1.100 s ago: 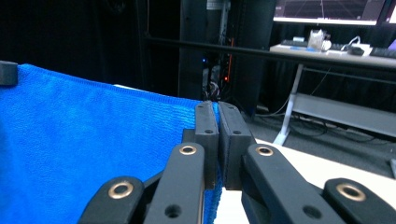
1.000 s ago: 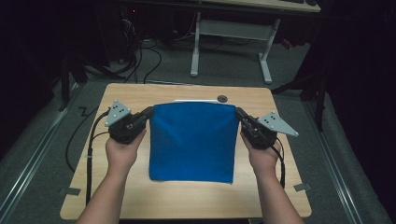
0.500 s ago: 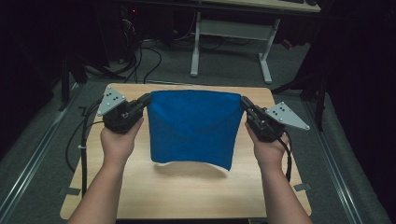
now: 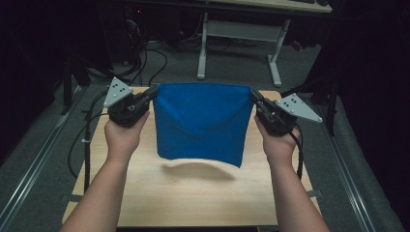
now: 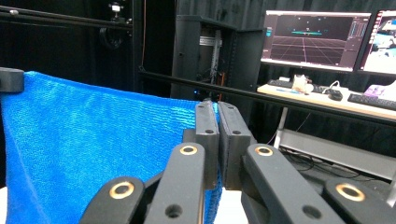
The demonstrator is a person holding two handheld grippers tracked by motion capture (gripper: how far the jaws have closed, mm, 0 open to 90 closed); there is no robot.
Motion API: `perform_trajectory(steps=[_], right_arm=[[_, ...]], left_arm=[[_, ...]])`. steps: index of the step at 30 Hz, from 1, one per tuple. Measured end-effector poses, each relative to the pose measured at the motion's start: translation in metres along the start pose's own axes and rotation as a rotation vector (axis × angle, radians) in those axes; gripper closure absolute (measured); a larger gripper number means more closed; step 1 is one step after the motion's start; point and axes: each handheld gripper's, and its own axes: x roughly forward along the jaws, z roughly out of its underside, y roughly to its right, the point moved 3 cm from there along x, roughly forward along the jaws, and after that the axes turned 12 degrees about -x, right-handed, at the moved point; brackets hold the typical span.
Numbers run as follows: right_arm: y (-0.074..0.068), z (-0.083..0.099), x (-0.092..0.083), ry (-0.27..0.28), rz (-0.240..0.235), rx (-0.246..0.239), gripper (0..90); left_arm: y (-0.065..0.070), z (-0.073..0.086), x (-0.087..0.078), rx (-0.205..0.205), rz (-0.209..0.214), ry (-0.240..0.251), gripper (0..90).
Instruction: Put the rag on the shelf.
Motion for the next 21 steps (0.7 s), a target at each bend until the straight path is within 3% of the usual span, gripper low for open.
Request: perform_trajectory(steps=[6,9,11,17,21], right_arm=[[0.009,-0.003,0.012,0.001,0.010,0.023,88.8],[0.018,-0.003,0.022,0.000,0.025,0.066,88.8],[0.022,-0.004,0.027,-0.003,0.038,0.064,88.8],[0.032,-0.009,0.039,-0.006,0.045,0.072,88.8],[0.035,-0.009,0.056,-0.022,0.044,0.064,89.0]], left_arm=[[-0.008,-0.006,0.014,0.014,-0.023,-0.003,88.3],[-0.016,-0.009,0.026,0.009,-0.044,-0.009,88.3],[-0.019,-0.011,0.029,-0.004,-0.038,-0.001,88.3],[-0.025,-0.016,0.039,0.008,-0.038,0.013,88.3],[-0.032,-0.022,0.055,0.017,-0.069,-0.015,88.3]])
